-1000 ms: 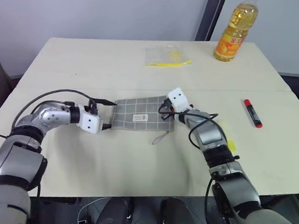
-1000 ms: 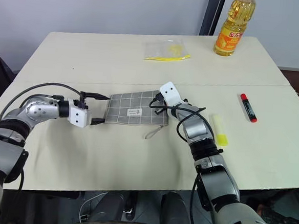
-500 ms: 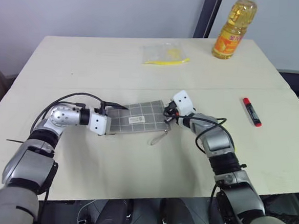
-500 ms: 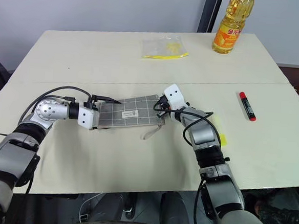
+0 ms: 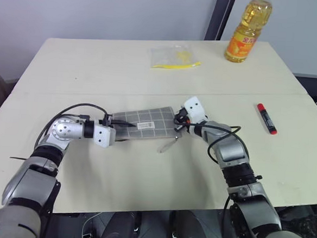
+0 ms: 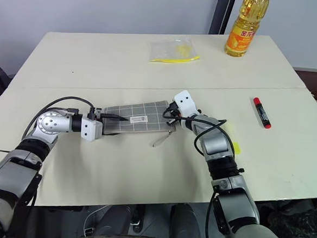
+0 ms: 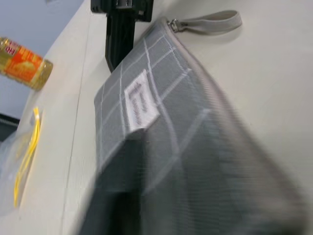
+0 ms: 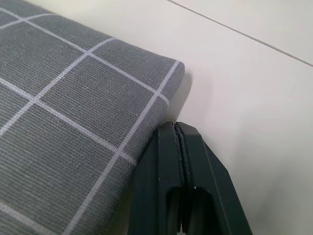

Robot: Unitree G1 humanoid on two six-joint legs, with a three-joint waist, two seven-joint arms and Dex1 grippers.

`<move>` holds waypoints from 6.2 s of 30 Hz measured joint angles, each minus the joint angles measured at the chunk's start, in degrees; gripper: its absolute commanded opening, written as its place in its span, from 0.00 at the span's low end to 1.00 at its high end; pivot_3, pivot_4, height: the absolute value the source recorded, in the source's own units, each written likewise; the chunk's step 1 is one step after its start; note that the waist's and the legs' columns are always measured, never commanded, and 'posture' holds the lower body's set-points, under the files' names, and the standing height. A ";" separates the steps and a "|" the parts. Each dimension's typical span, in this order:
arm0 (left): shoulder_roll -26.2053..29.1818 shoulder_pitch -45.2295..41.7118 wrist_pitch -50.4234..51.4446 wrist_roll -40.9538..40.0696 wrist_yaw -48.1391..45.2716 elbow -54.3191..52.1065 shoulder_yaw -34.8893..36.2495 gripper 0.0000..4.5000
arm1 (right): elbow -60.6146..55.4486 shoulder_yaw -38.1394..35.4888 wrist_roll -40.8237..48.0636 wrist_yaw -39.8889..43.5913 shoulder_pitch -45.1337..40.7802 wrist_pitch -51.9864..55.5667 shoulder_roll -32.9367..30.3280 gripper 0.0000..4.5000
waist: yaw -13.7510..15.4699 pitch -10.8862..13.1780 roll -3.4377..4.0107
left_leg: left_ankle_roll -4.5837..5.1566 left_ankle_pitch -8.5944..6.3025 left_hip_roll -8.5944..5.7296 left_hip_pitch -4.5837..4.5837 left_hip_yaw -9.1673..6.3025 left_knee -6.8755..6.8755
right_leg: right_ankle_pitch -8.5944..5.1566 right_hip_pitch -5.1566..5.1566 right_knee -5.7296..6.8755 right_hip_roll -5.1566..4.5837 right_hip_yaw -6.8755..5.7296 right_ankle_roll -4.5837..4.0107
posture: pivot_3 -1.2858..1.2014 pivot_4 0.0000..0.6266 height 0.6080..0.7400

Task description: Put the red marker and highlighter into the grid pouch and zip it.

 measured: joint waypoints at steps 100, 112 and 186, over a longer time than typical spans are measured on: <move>-22.73 9.86 58.25 1.70 20.12 -39.03 0.08 0.00 | -46.45 -33.96 21.72 -10.19 36.56 37.35 -14.74 0.20 | 2.85 0.07 -0.04 | 0.17 -0.09 0.05 -0.79 -0.08 0.21 | 0.03 0.01 -0.82 0.06 -0.12 -0.01 | 0.52 0.24 1.00; -23.18 9.33 57.44 1.38 18.83 -38.33 0.16 0.00 | -57.03 -30.60 24.32 3.27 39.11 24.71 -28.96 0.20 | 2.88 0.11 -0.05 | 0.18 -0.09 0.05 -0.79 -0.10 0.26 | 0.03 0.06 -0.82 0.11 -0.21 0.03 | 0.52 0.24 1.00; -26.37 8.30 64.55 3.72 23.21 -39.93 -1.68 0.00 | -30.30 -37.14 20.06 -8.38 32.14 21.92 -26.76 0.97 | 2.76 0.05 -0.06 | 0.26 -0.08 0.04 -0.70 -0.07 0.46 | 0.12 0.16 -0.69 0.09 -0.16 0.14 | 0.52 0.24 1.00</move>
